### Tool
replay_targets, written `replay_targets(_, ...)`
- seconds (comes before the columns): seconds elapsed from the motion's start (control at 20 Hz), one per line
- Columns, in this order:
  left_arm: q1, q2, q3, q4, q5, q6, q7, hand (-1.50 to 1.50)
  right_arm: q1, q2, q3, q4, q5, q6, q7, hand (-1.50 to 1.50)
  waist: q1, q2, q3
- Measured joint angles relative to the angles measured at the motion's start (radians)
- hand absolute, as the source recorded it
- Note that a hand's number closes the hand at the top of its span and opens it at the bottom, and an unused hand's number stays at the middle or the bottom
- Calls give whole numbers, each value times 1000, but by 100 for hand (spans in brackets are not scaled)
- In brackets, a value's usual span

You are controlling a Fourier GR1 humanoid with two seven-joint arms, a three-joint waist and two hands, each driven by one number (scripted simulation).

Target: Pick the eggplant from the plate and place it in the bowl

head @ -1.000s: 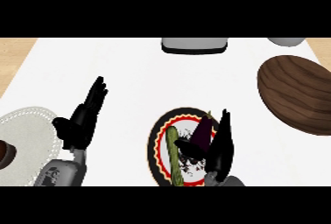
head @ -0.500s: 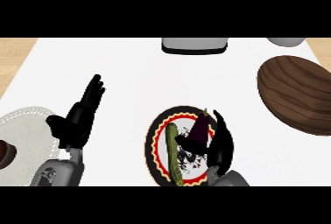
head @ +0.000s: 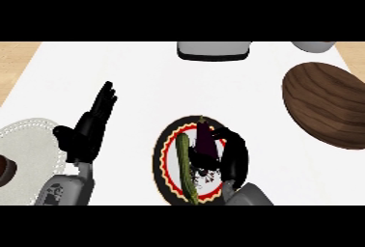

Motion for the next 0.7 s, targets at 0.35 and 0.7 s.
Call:
replay_targets(0.35,7,2,5,-2,0,-2,-2,0,74,-146,133,-218,-218,255,-310,150,1,4,10)
replay_targets(0.7,30,-2,9,-4,-9,10,-17,0,211,-389,127,-545,-415,410,-685,150,-22,2,11)
